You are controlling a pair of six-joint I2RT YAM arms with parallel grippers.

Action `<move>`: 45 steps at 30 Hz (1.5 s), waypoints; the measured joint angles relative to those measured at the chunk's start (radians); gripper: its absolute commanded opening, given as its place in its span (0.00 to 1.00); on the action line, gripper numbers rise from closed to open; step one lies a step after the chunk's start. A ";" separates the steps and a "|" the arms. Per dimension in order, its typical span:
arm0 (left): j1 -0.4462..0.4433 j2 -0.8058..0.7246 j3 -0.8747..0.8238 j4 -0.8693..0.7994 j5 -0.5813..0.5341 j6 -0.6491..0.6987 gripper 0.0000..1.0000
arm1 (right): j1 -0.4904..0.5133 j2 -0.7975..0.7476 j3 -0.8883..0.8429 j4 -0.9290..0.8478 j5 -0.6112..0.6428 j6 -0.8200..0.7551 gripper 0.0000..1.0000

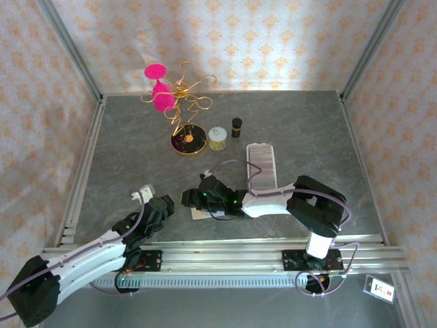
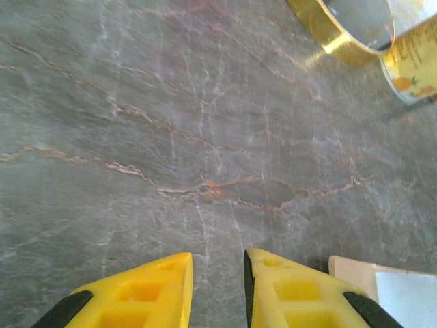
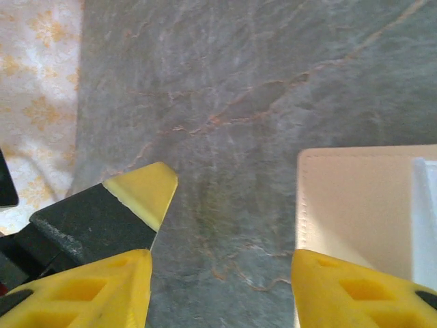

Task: Put the credit cards into the card holder

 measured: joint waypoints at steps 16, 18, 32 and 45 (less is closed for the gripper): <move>0.000 -0.117 0.069 -0.172 -0.050 -0.069 0.39 | -0.001 0.066 0.251 -0.034 -0.002 -0.124 0.59; 0.000 -0.105 0.095 -0.175 -0.043 -0.061 0.42 | -0.005 0.045 0.252 -0.073 0.013 -0.156 0.59; 0.000 0.046 0.159 -0.072 0.110 0.020 0.53 | -0.103 -0.366 0.098 -0.198 0.219 -0.383 0.73; 0.000 0.152 0.182 0.045 0.216 0.080 0.59 | -0.103 -0.784 -0.152 -0.183 0.255 -1.065 1.00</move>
